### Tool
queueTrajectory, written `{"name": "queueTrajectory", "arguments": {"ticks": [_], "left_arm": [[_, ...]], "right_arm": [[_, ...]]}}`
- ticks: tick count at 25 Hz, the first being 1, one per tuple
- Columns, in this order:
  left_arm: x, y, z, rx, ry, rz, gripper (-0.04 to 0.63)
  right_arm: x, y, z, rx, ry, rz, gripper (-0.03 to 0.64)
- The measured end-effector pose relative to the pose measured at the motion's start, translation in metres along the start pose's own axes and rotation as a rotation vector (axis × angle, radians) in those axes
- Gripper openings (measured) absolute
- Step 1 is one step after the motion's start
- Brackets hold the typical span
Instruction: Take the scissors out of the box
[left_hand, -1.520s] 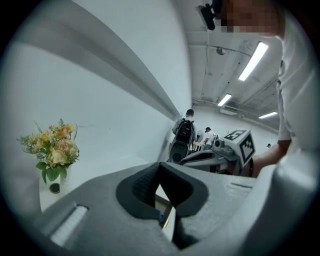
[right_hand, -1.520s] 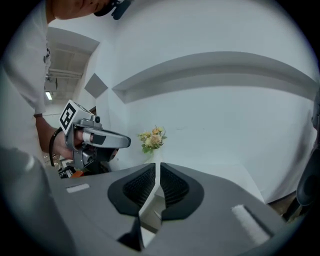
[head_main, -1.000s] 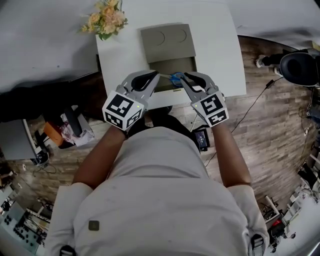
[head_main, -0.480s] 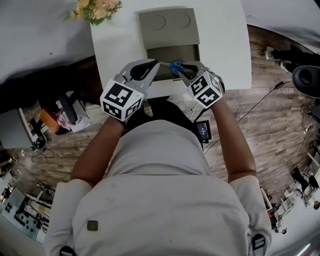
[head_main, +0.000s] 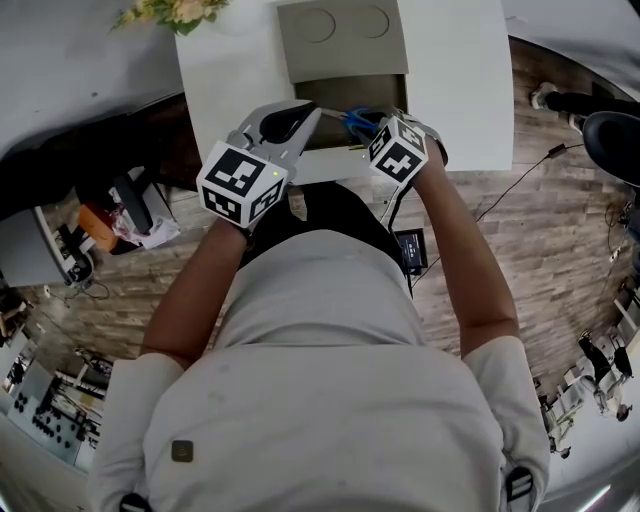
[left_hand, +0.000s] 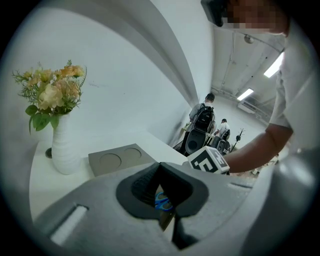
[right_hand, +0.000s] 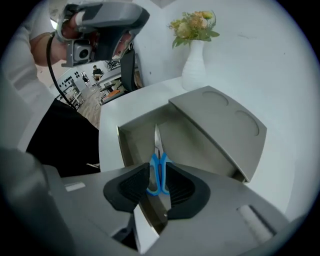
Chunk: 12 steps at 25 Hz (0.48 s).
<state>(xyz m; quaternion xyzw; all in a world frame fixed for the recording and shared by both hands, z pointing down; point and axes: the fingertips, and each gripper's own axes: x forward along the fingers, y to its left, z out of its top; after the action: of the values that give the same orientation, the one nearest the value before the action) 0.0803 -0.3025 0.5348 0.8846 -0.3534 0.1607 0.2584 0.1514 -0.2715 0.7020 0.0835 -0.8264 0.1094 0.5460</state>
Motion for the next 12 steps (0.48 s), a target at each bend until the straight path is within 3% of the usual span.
{"name": "queueTrajectory", "arguments": {"ticks": [12], "left_arm": [[0.001,0.012,-0.007,-0.029,0.004,0.006,0.003]], "right_arm": [[0.030,0.001,-0.013,-0.026,0.114,-0.012,0.133]]}}
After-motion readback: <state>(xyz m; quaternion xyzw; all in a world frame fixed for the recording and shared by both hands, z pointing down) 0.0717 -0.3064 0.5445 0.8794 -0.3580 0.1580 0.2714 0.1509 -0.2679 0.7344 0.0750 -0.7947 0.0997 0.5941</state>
